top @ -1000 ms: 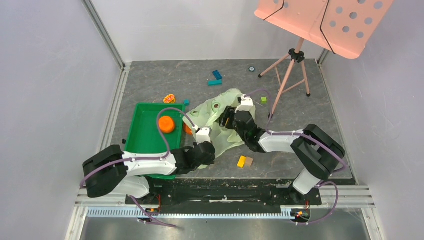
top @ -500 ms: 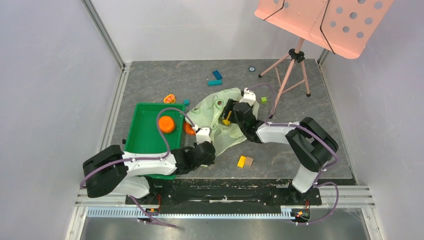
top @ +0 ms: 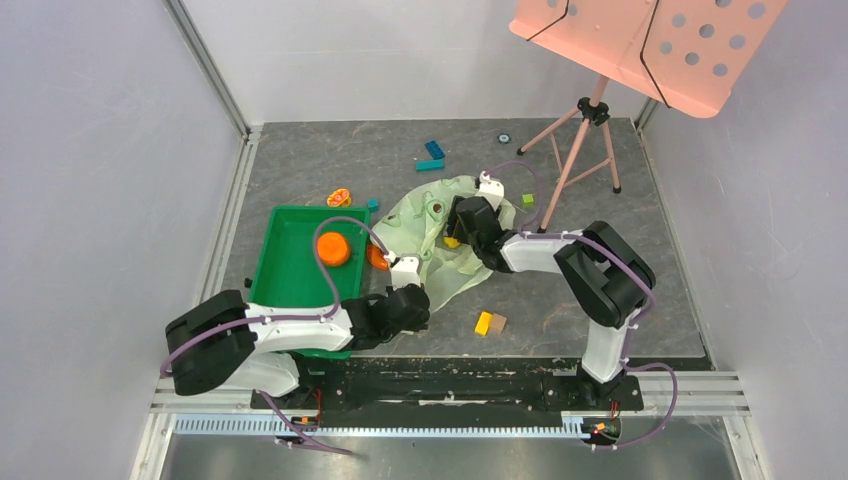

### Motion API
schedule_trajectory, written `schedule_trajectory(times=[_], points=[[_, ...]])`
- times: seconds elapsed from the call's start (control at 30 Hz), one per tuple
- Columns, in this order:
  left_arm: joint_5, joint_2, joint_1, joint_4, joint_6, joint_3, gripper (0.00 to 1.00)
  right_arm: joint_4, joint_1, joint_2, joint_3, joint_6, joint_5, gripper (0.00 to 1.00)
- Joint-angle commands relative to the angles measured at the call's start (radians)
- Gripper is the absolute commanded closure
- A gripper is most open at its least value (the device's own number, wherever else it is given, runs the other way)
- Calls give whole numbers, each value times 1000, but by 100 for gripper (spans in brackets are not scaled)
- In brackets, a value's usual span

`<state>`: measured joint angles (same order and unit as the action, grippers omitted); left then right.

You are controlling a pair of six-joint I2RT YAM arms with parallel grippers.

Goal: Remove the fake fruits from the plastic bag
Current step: Take out the fake fruit from the plastic bag.

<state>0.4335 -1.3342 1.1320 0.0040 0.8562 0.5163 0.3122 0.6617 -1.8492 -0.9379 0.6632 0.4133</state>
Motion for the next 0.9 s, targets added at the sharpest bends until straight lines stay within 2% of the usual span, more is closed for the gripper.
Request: schedule_trajectory(times=[0.0,0.27,0.33,0.4,0.57,0.67,0.87], points=[[4,8,5,24,26,-4,98,-69,-15,-44,-81,2,46,32],[1,-3,5,27,27,-3,98,-174,-14,-105,-164,-53,47,33],[1,0,6,27,29,-4,98,-188,-14,-110,-169,-67,44,42],[1,3,5,27,30,-8,98,-187,-14,-96,-151,-72,44,56],[-11,3,6,28,18,-3,98,-83,-13,28,-14,-113,6,73],[-27,7,6,26,0,5,98,-52,-11,120,67,-138,-35,77],[-85,79,7,19,-37,14,96,-53,-11,288,213,-181,-140,77]])
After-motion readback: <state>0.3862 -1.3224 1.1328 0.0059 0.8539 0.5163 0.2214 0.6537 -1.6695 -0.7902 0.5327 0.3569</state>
